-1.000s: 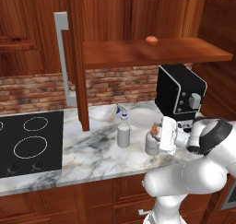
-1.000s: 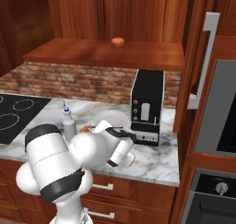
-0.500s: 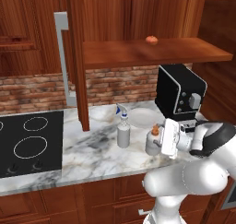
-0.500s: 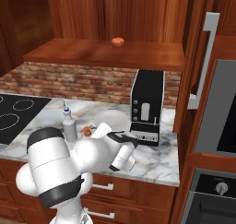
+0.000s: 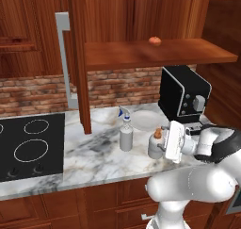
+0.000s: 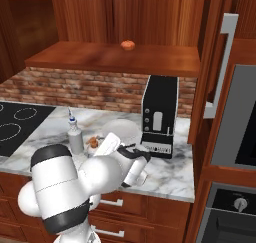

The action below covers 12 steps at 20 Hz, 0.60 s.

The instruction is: Pick the spray and soap dispenser from the cabinet and place them on the counter.

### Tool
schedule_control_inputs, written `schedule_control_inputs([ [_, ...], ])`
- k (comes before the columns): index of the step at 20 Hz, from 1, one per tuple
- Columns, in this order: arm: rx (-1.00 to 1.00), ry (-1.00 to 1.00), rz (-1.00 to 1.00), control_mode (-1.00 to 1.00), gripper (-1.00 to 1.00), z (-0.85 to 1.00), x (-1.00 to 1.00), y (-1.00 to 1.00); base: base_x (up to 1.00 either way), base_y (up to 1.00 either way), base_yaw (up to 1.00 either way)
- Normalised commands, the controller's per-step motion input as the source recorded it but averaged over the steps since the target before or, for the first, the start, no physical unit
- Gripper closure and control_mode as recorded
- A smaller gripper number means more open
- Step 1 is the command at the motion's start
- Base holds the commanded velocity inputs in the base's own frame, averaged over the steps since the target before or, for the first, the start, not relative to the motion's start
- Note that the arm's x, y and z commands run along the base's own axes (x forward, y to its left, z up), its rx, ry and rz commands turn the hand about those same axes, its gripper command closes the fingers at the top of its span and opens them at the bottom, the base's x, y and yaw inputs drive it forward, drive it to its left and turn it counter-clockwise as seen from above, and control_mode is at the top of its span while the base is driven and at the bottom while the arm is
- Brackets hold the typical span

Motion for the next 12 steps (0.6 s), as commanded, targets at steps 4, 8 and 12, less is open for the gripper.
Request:
schedule_control_inputs([
  [4, 0.0, -0.12, 0.0, -1.0, -1.0, 0.66, -0.05, -0.02, 0.0, 0.0, 0.0],
  [8, 0.0, -0.14, 0.0, -1.0, -1.0, 0.84, -0.09, -0.04, 0.0, 0.0, 0.0],
  [12, 0.0, -0.14, 0.0, -1.0, -1.0, 0.83, -0.27, -0.11, 0.0, 0.0, 0.0],
])
